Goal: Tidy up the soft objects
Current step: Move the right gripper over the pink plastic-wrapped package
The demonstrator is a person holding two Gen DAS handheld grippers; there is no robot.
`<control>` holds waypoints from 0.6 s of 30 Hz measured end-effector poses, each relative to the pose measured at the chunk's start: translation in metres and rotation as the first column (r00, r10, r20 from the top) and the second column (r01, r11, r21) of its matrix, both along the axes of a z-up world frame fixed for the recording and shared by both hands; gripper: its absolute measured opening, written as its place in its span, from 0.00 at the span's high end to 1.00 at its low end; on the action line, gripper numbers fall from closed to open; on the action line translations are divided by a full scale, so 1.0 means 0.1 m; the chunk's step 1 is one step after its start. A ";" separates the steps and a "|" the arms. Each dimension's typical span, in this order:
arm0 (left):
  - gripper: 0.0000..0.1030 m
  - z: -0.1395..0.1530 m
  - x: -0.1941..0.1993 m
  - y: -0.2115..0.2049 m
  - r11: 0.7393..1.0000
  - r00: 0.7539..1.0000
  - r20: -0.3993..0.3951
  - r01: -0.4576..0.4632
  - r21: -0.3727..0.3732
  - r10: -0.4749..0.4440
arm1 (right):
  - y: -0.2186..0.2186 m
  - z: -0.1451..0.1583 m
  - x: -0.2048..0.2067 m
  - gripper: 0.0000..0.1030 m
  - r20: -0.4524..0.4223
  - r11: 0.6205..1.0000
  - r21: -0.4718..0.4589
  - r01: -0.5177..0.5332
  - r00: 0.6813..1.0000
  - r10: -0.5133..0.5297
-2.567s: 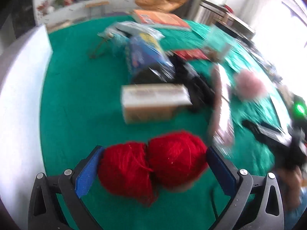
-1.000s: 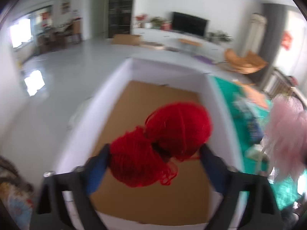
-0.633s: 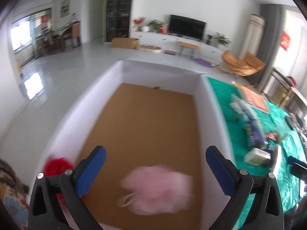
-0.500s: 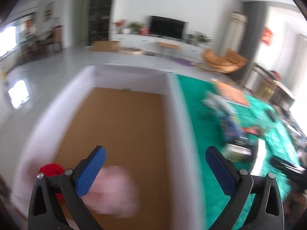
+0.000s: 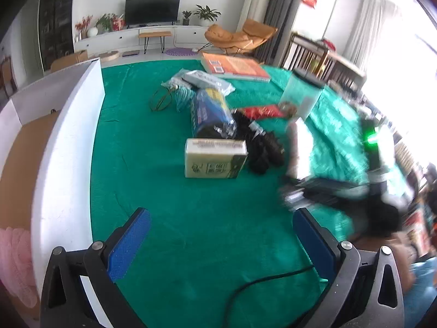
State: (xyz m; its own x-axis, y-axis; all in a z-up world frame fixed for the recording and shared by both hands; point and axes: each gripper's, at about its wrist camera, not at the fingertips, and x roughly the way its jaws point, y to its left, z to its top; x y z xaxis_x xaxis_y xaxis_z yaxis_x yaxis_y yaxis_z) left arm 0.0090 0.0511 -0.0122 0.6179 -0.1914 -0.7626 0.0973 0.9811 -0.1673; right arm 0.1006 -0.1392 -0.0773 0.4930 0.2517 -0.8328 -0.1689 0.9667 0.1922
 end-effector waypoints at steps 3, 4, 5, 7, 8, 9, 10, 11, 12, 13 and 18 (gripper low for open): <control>0.00 -0.27 0.11 -0.08 0.999 0.999 -0.032 -0.019 0.035 0.020 | -0.39 0.13 -0.12 0.22 0.095 0.977 -0.112 0.180 0.981 -0.170; 0.00 -0.35 0.15 -0.07 0.999 0.999 -0.046 -0.024 0.035 0.026 | -0.50 0.18 -0.13 0.22 0.122 0.968 -0.137 0.212 0.973 -0.196; 0.00 -0.43 0.22 -0.09 0.999 0.998 -0.060 -0.029 0.039 0.032 | -0.60 0.22 -0.13 0.22 0.135 0.962 -0.148 0.228 0.969 -0.209; 0.00 -0.57 0.35 -0.12 0.998 0.996 -0.074 -0.035 0.054 0.039 | -0.77 0.28 -0.14 0.22 0.145 0.960 -0.138 0.245 0.963 -0.225; 0.00 -0.62 0.39 -0.13 0.997 0.996 -0.079 -0.039 0.063 0.044 | -0.83 0.30 -0.16 0.22 0.146 0.962 -0.122 0.245 0.963 -0.227; 0.00 -0.66 0.43 -0.14 0.997 0.996 -0.081 -0.042 0.068 0.047 | -0.88 0.31 -0.18 0.21 0.143 0.965 -0.108 0.240 0.964 -0.224; 0.00 -0.70 0.48 -0.14 0.996 0.995 -0.083 -0.047 0.074 0.053 | -0.90 0.30 -0.19 0.21 0.134 0.970 -0.095 0.226 0.968 -0.212; 0.00 -0.74 0.52 -0.15 0.995 0.995 -0.084 -0.054 0.082 0.061 | -0.89 0.27 -0.19 0.21 0.120 0.975 -0.084 0.206 0.973 -0.195; 0.00 -0.77 0.56 -0.16 0.994 0.994 -0.081 -0.060 0.092 0.068 | -0.84 0.23 -0.20 0.21 0.107 0.982 -0.069 0.176 0.980 -0.169; 0.00 -0.78 0.58 -0.15 0.993 0.994 -0.077 -0.065 0.102 0.073 | -0.83 0.21 -0.18 0.21 0.101 0.986 -0.063 0.152 0.984 -0.146; 0.00 -0.83 0.70 -0.20 0.984 0.996 -0.047 -0.072 0.163 0.081 | -0.57 0.09 -0.15 0.21 0.098 0.987 -0.141 0.075 0.993 -0.062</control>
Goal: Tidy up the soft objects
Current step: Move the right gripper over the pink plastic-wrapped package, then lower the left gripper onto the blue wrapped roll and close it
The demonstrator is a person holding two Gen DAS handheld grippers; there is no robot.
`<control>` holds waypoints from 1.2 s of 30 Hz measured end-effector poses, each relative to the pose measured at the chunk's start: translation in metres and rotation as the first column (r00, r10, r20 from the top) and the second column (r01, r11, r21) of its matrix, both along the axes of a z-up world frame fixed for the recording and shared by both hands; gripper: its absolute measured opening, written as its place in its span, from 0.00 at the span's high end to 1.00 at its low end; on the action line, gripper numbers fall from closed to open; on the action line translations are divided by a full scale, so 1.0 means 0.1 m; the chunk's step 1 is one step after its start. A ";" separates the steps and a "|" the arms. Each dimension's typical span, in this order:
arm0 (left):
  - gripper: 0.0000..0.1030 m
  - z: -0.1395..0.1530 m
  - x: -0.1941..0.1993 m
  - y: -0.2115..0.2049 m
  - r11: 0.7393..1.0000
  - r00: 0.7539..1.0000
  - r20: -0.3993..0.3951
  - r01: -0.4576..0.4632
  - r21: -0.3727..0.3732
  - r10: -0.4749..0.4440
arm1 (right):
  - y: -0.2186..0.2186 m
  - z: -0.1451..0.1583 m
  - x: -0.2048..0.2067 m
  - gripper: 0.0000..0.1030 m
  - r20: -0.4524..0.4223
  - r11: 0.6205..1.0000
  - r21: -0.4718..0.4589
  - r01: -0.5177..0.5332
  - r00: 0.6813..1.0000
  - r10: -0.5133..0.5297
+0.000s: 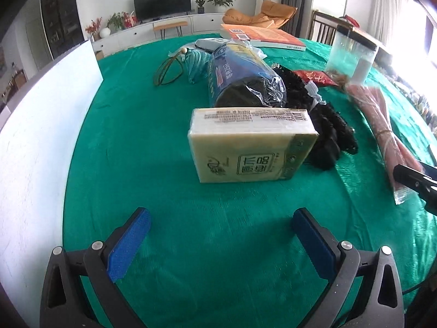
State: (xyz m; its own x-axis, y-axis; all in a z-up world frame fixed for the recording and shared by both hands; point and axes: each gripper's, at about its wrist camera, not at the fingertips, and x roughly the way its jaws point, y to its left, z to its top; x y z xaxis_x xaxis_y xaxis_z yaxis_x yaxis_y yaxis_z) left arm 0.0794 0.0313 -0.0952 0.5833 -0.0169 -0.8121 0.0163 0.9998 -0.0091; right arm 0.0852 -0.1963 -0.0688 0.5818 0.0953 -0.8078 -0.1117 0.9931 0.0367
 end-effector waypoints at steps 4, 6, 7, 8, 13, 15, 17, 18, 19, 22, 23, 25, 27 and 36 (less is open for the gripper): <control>0.00 -0.02 0.05 0.01 1.000 1.000 0.002 -0.010 0.000 0.010 | -0.01 -0.16 0.14 0.21 -0.029 1.000 0.005 0.018 0.999 -0.018; 0.00 -0.02 0.07 0.01 1.000 1.000 0.002 -0.013 0.000 0.013 | -0.01 -0.18 0.18 0.20 -0.027 0.999 -0.024 0.030 0.999 -0.031; 0.00 -0.03 0.08 0.01 1.000 1.000 0.002 -0.014 0.001 0.014 | -0.02 -0.18 0.18 0.20 -0.021 0.999 -0.034 0.035 0.999 -0.036; 0.00 -0.03 0.08 0.01 1.000 1.000 0.002 -0.015 0.001 0.015 | -0.01 -0.19 0.17 0.19 -0.018 0.998 -0.043 0.037 0.999 -0.038; 0.00 -0.03 0.07 0.01 1.000 1.000 0.002 -0.015 0.001 0.015 | -0.02 -0.22 0.17 0.16 -0.003 0.998 -0.048 0.038 0.999 -0.038; 0.00 -0.03 0.08 0.01 1.000 1.000 0.002 -0.016 0.001 0.016 | -0.02 -0.23 0.17 0.16 0.000 0.998 -0.048 0.039 0.999 -0.039; 0.00 -0.03 0.08 0.01 1.000 1.000 0.002 -0.016 0.001 0.016 | -0.02 -0.22 0.16 0.15 0.003 0.998 -0.049 0.038 0.999 -0.038; 0.00 -0.02 0.07 0.01 1.000 1.000 0.002 -0.016 0.001 0.016 | -0.02 -0.22 0.16 0.15 0.003 0.998 -0.049 0.038 0.999 -0.038; 0.00 -0.03 0.08 0.01 1.000 1.000 0.002 -0.016 0.001 0.016 | -0.02 -0.22 0.16 0.15 0.004 0.998 -0.049 0.038 0.999 -0.038; 0.00 -0.02 0.07 0.01 1.000 1.000 0.002 -0.016 0.001 0.016 | -0.02 -0.22 0.16 0.14 0.005 0.998 -0.049 0.039 0.999 -0.039; 0.00 -0.02 0.07 0.01 1.000 1.000 0.002 -0.016 0.001 0.016 | -0.02 -0.22 0.16 0.14 0.004 0.998 -0.049 0.039 0.999 -0.038; 0.00 -0.02 0.07 0.01 1.000 1.000 0.003 -0.016 0.001 0.016 | -0.02 -0.22 0.16 0.14 0.004 0.998 -0.050 0.039 0.999 -0.038; 0.00 -0.02 0.07 0.01 1.000 1.000 0.003 -0.016 0.001 0.016 | -0.02 -0.22 0.16 0.14 0.004 0.998 -0.049 0.038 0.999 -0.038; 0.00 -0.02 0.07 0.00 1.000 1.000 0.003 -0.016 0.002 0.016 | -0.02 -0.22 0.16 0.14 0.004 0.998 -0.050 0.039 0.999 -0.039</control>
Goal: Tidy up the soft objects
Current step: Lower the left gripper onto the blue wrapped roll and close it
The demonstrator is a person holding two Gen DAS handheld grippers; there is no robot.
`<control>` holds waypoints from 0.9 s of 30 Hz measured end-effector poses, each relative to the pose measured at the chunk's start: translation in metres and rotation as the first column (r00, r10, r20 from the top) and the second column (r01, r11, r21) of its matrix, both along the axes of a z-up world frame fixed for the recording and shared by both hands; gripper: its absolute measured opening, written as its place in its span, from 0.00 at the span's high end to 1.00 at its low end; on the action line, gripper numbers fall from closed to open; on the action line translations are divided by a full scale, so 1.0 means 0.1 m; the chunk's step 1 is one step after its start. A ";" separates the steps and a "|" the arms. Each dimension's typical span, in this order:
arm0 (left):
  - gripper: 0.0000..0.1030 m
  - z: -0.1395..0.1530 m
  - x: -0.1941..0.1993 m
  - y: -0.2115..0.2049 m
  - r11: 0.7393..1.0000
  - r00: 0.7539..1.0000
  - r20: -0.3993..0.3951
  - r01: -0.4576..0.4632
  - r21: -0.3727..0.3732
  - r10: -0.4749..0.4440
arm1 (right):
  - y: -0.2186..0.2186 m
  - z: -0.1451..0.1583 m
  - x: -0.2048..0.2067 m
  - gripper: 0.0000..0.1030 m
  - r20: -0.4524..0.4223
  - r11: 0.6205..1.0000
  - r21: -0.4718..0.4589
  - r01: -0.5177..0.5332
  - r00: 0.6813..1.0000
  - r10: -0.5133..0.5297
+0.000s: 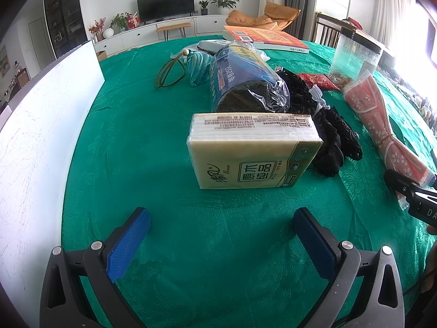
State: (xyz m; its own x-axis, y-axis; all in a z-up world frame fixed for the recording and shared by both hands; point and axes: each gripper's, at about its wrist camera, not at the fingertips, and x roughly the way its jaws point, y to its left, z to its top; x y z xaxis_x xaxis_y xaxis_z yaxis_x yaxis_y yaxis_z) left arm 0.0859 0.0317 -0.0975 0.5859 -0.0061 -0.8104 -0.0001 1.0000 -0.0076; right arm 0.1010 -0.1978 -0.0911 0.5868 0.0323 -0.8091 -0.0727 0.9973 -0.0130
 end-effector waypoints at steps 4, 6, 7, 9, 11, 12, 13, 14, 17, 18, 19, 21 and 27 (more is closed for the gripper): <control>0.00 0.00 0.00 0.00 1.000 1.000 0.000 0.000 0.000 0.000 | 0.00 0.00 0.00 0.14 0.000 1.000 0.000 0.000 1.000 0.000; 0.00 0.00 0.00 0.00 1.000 1.000 0.000 -0.001 0.000 0.001 | 0.00 0.00 0.00 0.14 0.000 1.000 0.000 0.000 1.000 0.000; 0.00 0.00 0.00 0.00 1.000 1.000 0.000 -0.001 0.000 0.001 | 0.00 0.00 0.00 0.14 0.000 1.000 0.000 0.000 1.000 0.000; 0.00 0.00 0.00 0.00 1.000 1.000 0.000 -0.001 0.000 0.001 | 0.00 0.00 0.00 0.14 0.000 1.000 0.000 0.001 1.000 -0.001; 0.00 0.00 0.00 0.00 1.000 1.000 0.000 -0.001 0.000 0.001 | 0.00 0.00 0.00 0.14 0.000 1.000 0.000 0.001 1.000 -0.001; 0.00 0.00 0.00 0.00 1.000 1.000 0.000 -0.001 0.000 0.001 | 0.00 0.00 0.00 0.14 0.000 1.000 0.000 0.001 1.000 -0.001; 0.00 0.00 0.00 0.00 1.000 1.000 0.000 -0.001 0.000 0.001 | 0.00 0.00 0.00 0.14 0.000 1.000 0.000 0.001 1.000 -0.001; 0.00 0.00 0.00 0.00 1.000 1.000 0.000 -0.001 0.000 0.001 | 0.00 0.00 0.00 0.14 0.000 1.000 0.000 0.001 1.000 -0.001; 0.00 0.00 0.00 0.00 1.000 1.000 0.001 -0.001 0.000 0.001 | 0.00 0.00 0.00 0.14 0.000 1.000 0.000 0.001 1.000 -0.001; 0.00 0.00 0.00 0.00 1.000 1.000 0.000 -0.001 0.000 0.001 | 0.00 0.00 0.00 0.14 0.000 1.000 0.000 0.001 1.000 -0.001; 0.00 0.00 0.00 0.00 1.000 1.000 0.001 -0.001 0.000 0.001 | 0.00 0.00 0.00 0.14 0.000 1.000 0.000 0.001 1.000 -0.001; 0.00 0.00 -0.01 0.00 1.000 1.000 0.001 -0.001 0.000 0.001 | 0.00 0.00 0.00 0.14 0.001 1.000 0.000 0.001 1.000 -0.001; 0.00 0.02 -0.05 0.01 1.000 1.000 -0.018 0.007 0.008 -0.007 | 0.00 0.00 0.00 0.14 0.001 1.000 0.000 0.001 1.000 -0.001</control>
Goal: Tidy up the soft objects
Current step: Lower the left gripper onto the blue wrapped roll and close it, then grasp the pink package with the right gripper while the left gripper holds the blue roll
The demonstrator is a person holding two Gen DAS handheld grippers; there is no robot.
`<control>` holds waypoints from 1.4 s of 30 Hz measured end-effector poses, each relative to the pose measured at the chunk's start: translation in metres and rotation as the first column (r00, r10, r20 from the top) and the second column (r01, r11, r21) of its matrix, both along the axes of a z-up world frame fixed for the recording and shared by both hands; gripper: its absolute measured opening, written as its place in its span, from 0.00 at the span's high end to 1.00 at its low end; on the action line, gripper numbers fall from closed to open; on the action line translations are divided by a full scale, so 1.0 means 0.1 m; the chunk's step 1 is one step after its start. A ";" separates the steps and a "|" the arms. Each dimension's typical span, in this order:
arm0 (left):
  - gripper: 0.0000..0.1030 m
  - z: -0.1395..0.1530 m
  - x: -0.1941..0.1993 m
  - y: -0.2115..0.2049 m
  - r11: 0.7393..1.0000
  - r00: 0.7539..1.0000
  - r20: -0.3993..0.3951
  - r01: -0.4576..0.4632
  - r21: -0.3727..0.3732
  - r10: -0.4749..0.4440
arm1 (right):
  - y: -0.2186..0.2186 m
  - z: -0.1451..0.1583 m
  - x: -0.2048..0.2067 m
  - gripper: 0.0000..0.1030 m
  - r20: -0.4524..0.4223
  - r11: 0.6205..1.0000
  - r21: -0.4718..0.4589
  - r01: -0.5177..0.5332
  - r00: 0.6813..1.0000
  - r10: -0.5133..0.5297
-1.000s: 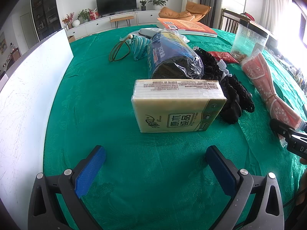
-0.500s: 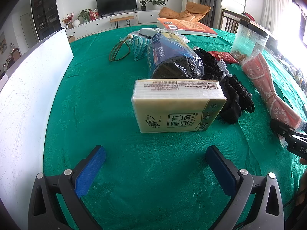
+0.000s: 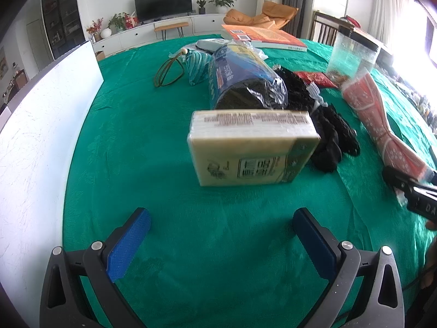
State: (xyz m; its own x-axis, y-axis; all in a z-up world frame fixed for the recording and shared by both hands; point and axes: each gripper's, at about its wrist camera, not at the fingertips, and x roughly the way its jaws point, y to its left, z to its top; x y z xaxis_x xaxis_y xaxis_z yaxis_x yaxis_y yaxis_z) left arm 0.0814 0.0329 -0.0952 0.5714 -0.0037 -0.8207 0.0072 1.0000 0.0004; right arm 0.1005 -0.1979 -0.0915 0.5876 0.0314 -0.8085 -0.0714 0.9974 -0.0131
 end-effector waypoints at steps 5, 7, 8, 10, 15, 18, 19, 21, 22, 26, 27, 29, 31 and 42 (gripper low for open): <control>0.00 0.43 -0.13 0.05 0.993 0.998 0.053 -0.015 -0.115 0.021 | 0.00 0.00 0.00 0.14 0.000 1.000 0.000 0.000 1.000 0.000; 0.00 0.67 -0.05 0.08 0.985 0.996 0.078 -0.020 -0.174 0.034 | 0.00 0.00 0.00 0.14 0.000 1.000 0.000 0.001 1.000 -0.001; 0.00 0.82 0.07 0.09 0.979 0.995 0.083 -0.033 -0.199 0.051 | 0.00 0.00 0.00 0.14 0.000 1.000 0.000 0.001 1.000 -0.001; 0.00 0.97 0.29 0.11 0.973 0.994 0.073 -0.059 -0.223 0.077 | 0.00 0.00 0.00 0.14 0.000 1.000 0.000 0.001 1.000 -0.001; 0.02 0.80 1.14 0.16 0.972 0.991 -0.085 -0.117 -0.203 0.101 | 0.00 0.00 0.00 0.14 0.000 1.000 0.000 0.001 1.000 -0.001; 0.03 0.57 1.47 0.16 0.971 0.980 -0.172 -0.131 -0.202 0.097 | 0.00 0.00 0.00 0.14 0.000 1.000 0.000 0.001 1.000 -0.001; 0.03 0.48 1.57 0.13 0.971 0.973 -0.218 -0.124 -0.205 0.078 | 0.00 0.00 0.00 0.14 0.000 1.000 0.000 0.001 1.000 -0.001; 0.07 0.35 1.64 0.11 0.964 0.963 -0.262 -0.120 -0.239 0.055 | 0.00 0.00 0.00 0.14 0.000 1.000 0.001 0.001 1.000 -0.001; 0.23 0.30 1.66 0.12 0.958 0.960 -0.275 -0.125 -0.257 0.051 | 0.00 0.00 0.00 0.14 0.000 1.000 0.001 0.000 1.000 0.000; 0.44 0.31 1.53 0.30 0.920 0.964 -0.255 -0.166 -0.355 0.075 | 0.00 0.00 0.00 0.14 0.000 1.000 0.000 0.001 1.000 -0.001; 0.44 0.35 1.47 0.33 0.921 0.967 -0.239 -0.168 -0.352 0.085 | 0.00 0.00 0.00 0.14 0.000 1.000 0.001 0.002 1.000 -0.002; 0.45 0.48 1.34 0.37 0.933 0.977 -0.194 -0.149 -0.328 0.088 | -0.01 0.01 0.01 0.14 -0.002 1.000 0.009 0.003 1.000 -0.003; 0.45 0.60 1.23 0.44 0.938 0.984 -0.160 -0.130 -0.322 0.081 | -0.05 0.04 0.00 0.14 -0.003 0.999 0.052 0.011 1.000 -0.010; 0.45 0.98 0.80 0.78 0.941 0.993 -0.047 -0.117 -0.316 0.108 | -0.10 0.31 -0.14 0.14 0.132 0.988 0.152 -0.010 0.991 -0.010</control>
State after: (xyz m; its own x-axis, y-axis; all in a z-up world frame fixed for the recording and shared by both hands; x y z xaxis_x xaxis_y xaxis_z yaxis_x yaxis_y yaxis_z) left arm 0.1616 0.1110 0.0030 0.5595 -0.2042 -0.8033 -0.1099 0.9423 -0.3161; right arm 0.0866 -0.2075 -0.0608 0.6891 0.1479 -0.7094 -0.0791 0.9884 0.1293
